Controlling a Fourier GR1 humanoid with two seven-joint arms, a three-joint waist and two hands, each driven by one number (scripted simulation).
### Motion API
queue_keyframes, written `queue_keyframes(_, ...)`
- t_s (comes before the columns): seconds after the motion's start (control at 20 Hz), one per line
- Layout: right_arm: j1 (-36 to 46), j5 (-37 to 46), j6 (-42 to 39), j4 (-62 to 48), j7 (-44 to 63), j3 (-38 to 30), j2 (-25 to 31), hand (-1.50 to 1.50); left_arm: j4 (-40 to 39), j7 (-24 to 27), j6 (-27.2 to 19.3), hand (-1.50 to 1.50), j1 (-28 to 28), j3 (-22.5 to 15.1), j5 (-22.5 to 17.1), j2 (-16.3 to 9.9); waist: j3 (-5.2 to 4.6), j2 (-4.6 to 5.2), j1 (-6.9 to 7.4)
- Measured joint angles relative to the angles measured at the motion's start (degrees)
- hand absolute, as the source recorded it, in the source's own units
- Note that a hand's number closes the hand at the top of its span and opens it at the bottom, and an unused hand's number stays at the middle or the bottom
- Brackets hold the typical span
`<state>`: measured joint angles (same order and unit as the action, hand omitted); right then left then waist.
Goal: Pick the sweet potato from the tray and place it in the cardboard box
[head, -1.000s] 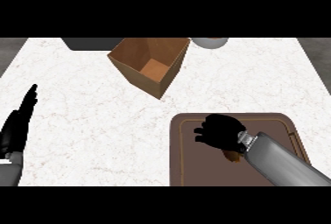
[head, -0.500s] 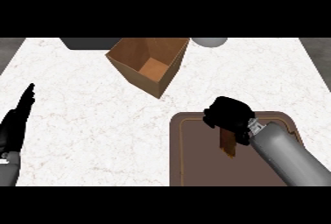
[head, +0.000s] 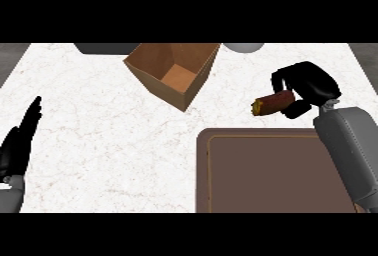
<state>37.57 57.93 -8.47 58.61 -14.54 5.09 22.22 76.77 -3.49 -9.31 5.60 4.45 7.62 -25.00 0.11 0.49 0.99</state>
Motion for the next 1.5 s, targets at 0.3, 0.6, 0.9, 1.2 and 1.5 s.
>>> queue_keyframes(0.3, 4.54, -4.53, 6.47, -0.38, -5.37, -6.26, 0.20, 1.50, 0.15, -0.49, -0.53, 0.00, -0.21, -0.06, 0.82, 0.85, -0.06, -0.26, -0.23)
queue_keyframes(0.6, 11.97, -7.61, 4.21, -1.84, -6.69, -7.34, -2.91, 1.50, -0.47, -0.19, -0.73, 0.00, -0.14, -0.17, 2.02, 1.91, -0.10, -0.38, -0.31)
queue_keyframes(0.9, 19.24, -11.20, 0.33, -3.77, -1.33, -8.37, -9.48, 1.50, -0.30, 0.19, -0.28, 0.00, -0.21, 0.46, 2.36, 1.89, -0.14, -0.40, -0.12)
queue_keyframes(1.2, 28.26, -13.01, 1.64, -11.54, 4.68, -10.65, -15.70, 1.50, -0.30, -0.78, 1.24, 0.00, 1.33, 1.08, 2.04, 1.57, -0.14, -0.21, 0.40)
queue_keyframes(1.5, 36.81, -14.52, 4.58, -23.45, 7.48, -14.05, -19.43, 1.50, 0.46, -1.22, 1.51, 0.00, 1.33, 0.75, 2.67, 2.10, -0.16, 0.15, 1.31)
